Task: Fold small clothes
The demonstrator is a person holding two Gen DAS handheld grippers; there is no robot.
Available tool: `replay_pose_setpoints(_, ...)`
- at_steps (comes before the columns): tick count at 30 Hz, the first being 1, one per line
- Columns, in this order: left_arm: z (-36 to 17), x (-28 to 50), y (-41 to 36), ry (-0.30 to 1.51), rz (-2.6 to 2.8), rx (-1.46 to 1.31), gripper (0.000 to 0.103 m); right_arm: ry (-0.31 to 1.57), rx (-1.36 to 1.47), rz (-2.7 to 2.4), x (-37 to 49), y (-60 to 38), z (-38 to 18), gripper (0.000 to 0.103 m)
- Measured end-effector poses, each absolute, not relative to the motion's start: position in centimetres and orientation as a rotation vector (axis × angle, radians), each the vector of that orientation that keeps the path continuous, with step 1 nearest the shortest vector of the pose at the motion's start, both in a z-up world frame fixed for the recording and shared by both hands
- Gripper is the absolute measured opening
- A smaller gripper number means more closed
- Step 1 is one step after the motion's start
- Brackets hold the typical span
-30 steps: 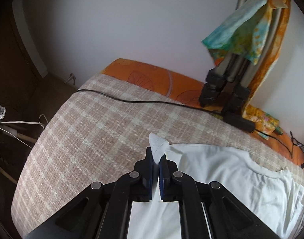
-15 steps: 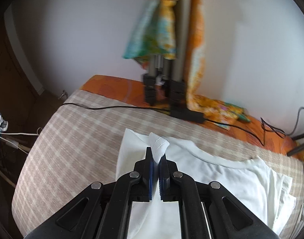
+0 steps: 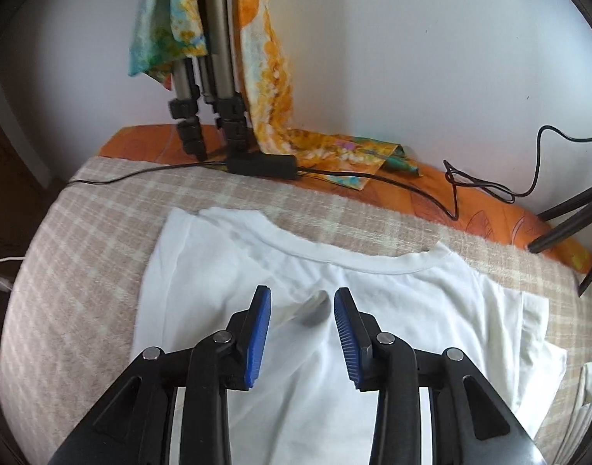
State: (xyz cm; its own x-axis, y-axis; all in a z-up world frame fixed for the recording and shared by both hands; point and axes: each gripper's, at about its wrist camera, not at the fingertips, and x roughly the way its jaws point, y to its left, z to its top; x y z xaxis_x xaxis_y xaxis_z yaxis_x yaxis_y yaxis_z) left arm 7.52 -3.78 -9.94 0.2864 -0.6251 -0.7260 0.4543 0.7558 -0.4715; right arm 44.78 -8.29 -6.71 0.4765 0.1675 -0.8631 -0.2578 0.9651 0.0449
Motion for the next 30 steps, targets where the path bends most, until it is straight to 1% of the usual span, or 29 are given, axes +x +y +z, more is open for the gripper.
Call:
replay_pose_setpoints(1,-9.9,7.5,-4.0,1.056,-0.727,-0.179,0.002,1.051,-0.083,0.297,44.1,-8.0,-6.4,0.037)
replay_pose_setpoints(3,-9.8,7.3,-4.0,1.050,-0.730,-0.173,0.003,1.069,-0.106,0.360,42.3,-6.8,-6.2,0.044)
replay_pose_setpoints(4,-9.7,7.3,-4.2,1.048,-0.736,-0.173,0.002,1.073,-0.127,0.376,41.5,-6.2,-6.1,0.051)
replay_pose_setpoints(5,-9.6,7.1,-4.3,1.050,-0.745,-0.169,0.004,1.070,-0.166,0.385,40.6,-5.5,-6.2,0.055)
replay_pose_setpoints(6,-9.5,6.9,-4.4,1.054,-0.755,-0.159,0.006,1.060,-0.222,0.384,39.7,-4.8,-6.4,0.055)
replay_pose_setpoints(9,-8.9,6.0,-4.2,1.047,-0.767,-0.150,0.018,1.061,-0.394,0.344,38.1,-4.2,-8.1,0.050)
replay_pose_setpoints(10,-8.6,5.7,-3.8,1.038,-0.760,-0.152,0.026,1.081,-0.427,0.319,37.9,-4.7,-8.8,0.038)
replay_pose_setpoints(11,-8.2,5.3,-3.1,1.020,-0.748,-0.153,0.032,1.102,-0.435,0.288,37.9,-5.7,-9.4,0.030)
replay_pose_setpoints(12,-7.9,5.1,-2.4,1.000,-0.734,-0.156,0.034,1.115,-0.419,0.250,38.0,-6.9,-9.7,0.030)
replay_pose_setpoints(16,-7.2,4.6,1.5,0.941,-0.624,-0.226,0.034,1.128,-0.333,0.156,37.8,-11.5,-9.6,0.031)
replay_pose_setpoints(21,-8.3,5.1,5.3,0.979,-0.509,-0.326,0.034,1.126,-0.160,0.229,35.3,-13.7,-8.1,0.035)
replay_pose_setpoints(30,-9.0,4.7,4.1,1.037,-0.538,-0.304,0.034,1.190,-0.015,0.443,26.1,-13.2,-8.2,0.036)
